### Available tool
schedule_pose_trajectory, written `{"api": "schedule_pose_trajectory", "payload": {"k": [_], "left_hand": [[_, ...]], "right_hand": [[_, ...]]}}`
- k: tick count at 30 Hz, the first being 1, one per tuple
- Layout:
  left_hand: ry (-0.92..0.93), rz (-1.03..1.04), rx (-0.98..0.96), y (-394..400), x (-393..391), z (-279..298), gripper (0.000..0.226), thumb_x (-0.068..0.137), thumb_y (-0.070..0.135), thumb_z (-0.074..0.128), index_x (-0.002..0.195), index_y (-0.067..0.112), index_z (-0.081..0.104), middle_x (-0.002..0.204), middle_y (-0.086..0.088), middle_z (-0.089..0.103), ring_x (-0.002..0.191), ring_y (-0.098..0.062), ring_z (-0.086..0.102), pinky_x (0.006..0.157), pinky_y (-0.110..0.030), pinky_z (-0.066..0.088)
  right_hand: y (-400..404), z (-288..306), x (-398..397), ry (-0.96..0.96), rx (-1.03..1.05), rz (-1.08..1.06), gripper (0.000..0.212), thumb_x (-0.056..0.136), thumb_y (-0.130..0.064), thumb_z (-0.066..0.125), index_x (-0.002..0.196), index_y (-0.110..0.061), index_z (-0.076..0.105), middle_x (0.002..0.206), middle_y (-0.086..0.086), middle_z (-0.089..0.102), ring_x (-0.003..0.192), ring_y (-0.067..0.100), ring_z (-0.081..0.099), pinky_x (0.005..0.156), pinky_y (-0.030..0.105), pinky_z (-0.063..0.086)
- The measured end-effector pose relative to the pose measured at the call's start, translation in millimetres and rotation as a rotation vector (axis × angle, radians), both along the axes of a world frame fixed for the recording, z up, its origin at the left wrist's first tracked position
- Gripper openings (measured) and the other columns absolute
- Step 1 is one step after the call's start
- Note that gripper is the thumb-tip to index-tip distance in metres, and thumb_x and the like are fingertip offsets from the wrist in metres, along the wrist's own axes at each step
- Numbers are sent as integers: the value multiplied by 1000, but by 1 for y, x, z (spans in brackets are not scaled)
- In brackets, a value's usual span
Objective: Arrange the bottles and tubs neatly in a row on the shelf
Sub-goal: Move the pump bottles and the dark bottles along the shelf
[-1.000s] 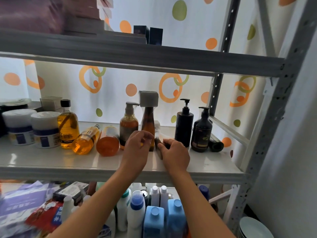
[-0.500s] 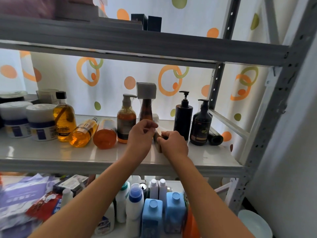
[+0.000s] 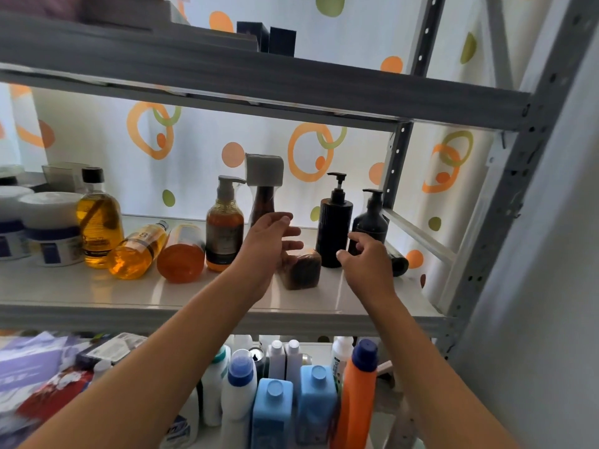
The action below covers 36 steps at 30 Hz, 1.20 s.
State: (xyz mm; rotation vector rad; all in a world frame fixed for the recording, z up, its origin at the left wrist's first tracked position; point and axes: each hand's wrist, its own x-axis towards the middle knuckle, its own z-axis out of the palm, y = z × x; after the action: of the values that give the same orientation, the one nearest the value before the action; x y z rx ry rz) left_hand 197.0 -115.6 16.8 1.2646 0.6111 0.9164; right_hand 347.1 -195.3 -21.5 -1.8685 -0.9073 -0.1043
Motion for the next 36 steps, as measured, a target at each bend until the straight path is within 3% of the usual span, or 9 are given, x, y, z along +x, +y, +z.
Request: {"api": "schedule_pose_trajectory", "payload": {"k": [5,9,14,20,22,26,30,36], "left_hand": [[-43,-80,-42,1,7,-6,22,100,23,49,120,17,58,112,-6,66,99,-26,67,71,-31,59],[-54,-98,14,-1,17,-13,22,101,21,47,120,20,58,114,-4,66,100,-23,67,70,-28,58],[-105,-92,26,-4,26,-14,21,101,21,47,114,18,62,110,-6,68,98,-26,68,80,-34,57],[-28,-76,129,-4,27,-13,22,101,22,44,113,17,63,105,-2,68,93,-21,68,70,-26,55],[-3,-68,138,-4,25,-13,21,101,22,44,110,18,63,104,-1,68,92,-21,68,66,-25,53],[16,-56,125,4,15,-9,21,101,21,45,106,19,65,104,-2,68,91,-22,67,64,-26,51],[-34,-54,114,12,5,-2,21,101,18,45,105,17,66,104,-6,68,91,-25,66,68,-31,52],[16,-33,134,8,-3,-6,25,102,19,42,102,17,67,103,-4,68,88,-23,65,69,-31,52]], "right_hand": [[-7,-6,4,-29,94,9,35,91,-18,62,126,-19,59,123,6,61,95,13,61,86,25,51],[-16,-5,10,-62,96,13,33,90,-14,63,123,-17,60,116,0,59,85,7,58,76,15,48],[-26,-4,33,-124,68,-94,30,88,-13,64,118,-13,63,122,4,59,100,20,63,84,23,50],[-21,-7,81,-100,-238,-298,55,88,-22,65,138,-11,45,136,13,49,122,31,53,96,36,47],[-18,-4,95,-53,-332,-298,67,83,-24,67,142,-12,39,139,16,45,125,34,48,99,42,47],[-16,0,111,65,-367,-189,78,78,-21,68,147,-16,33,145,14,43,127,33,47,95,39,46],[-14,-4,116,55,-353,-120,55,82,-16,67,134,-14,50,126,10,58,105,27,57,86,34,47],[-14,-14,105,-27,-319,-180,29,85,-16,67,111,-11,55,102,4,52,92,25,57,75,34,47]]}}
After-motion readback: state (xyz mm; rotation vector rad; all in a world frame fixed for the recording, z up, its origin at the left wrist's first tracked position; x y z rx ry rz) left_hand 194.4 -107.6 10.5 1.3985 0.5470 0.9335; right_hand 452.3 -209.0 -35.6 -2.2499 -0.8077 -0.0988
